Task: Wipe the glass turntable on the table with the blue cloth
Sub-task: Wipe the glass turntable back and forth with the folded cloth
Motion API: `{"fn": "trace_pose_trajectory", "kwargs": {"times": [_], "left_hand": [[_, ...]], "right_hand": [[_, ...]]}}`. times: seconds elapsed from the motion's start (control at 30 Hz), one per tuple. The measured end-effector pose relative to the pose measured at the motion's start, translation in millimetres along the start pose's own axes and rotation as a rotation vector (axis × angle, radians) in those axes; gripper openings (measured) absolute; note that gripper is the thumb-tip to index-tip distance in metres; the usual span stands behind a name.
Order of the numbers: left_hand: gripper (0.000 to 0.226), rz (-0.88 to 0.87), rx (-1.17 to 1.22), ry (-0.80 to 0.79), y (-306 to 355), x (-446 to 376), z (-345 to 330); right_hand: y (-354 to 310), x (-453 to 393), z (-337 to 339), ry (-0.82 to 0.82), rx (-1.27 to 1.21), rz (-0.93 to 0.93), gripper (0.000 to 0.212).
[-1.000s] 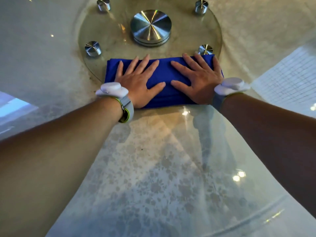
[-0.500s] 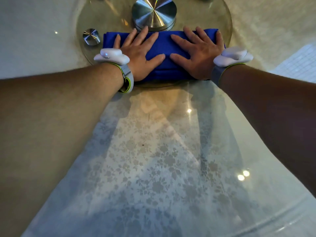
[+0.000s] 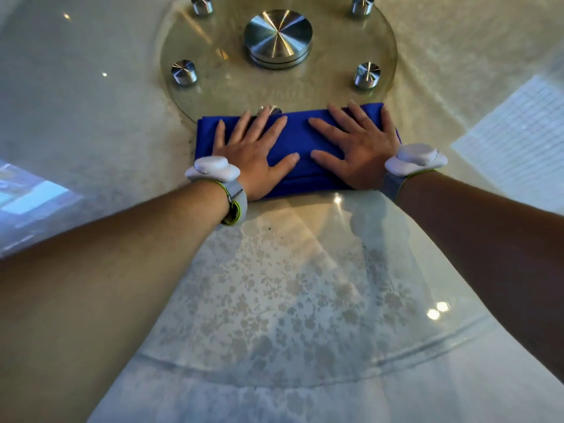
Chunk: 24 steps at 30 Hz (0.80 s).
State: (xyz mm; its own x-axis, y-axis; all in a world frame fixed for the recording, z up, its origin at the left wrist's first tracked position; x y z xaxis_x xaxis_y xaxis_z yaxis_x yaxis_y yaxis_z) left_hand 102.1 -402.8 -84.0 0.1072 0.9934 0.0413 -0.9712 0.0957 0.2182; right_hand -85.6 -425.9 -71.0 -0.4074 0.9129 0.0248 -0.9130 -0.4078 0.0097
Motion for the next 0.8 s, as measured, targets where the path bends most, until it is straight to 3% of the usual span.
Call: {"fn": "trace_pose_trajectory", "kwargs": {"times": [0.8], "left_hand": [[0.072,-0.124,0.044,-0.039,70,236,-27]], "right_hand": [[-63,248,-8,-0.170,-0.009,-0.050,0.065]]}}
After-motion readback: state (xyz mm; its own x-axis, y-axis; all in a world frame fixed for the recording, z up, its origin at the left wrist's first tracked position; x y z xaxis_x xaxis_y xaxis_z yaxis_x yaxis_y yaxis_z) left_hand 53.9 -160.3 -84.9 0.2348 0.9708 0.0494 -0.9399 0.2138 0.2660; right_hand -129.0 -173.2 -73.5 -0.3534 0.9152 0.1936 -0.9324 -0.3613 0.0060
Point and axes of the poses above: each hand's wrist, its own x-axis away from the middle knuckle, its own z-axis out of the back of the hand, y = z × x, the point moved 7 cm from there along -x, towards the middle knuckle, and after that the axes turned 6 degrees about x, right-handed, at the moved point
